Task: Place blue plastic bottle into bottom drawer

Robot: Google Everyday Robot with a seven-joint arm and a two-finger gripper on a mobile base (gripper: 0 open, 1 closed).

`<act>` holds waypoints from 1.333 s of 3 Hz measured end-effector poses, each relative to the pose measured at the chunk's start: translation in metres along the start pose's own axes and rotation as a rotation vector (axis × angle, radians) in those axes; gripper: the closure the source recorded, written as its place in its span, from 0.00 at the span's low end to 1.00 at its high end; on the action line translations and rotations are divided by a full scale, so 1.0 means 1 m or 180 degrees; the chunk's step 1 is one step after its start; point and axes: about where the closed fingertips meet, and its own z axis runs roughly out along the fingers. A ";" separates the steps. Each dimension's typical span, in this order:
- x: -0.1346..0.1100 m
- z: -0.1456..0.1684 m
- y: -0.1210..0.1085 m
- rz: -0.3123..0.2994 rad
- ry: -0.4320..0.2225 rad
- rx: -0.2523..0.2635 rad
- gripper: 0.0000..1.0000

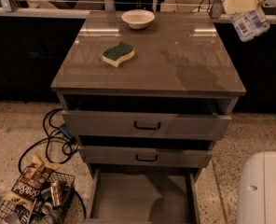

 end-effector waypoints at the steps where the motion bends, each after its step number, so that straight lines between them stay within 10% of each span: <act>1: -0.001 0.002 0.000 0.0014 -0.0029 -0.0001 0.74; 4: -0.005 0.013 0.000 0.0023 -0.0071 -0.0018 0.04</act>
Offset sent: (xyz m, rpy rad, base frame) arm 0.0024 0.0009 0.0000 0.0072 -0.0058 -0.0002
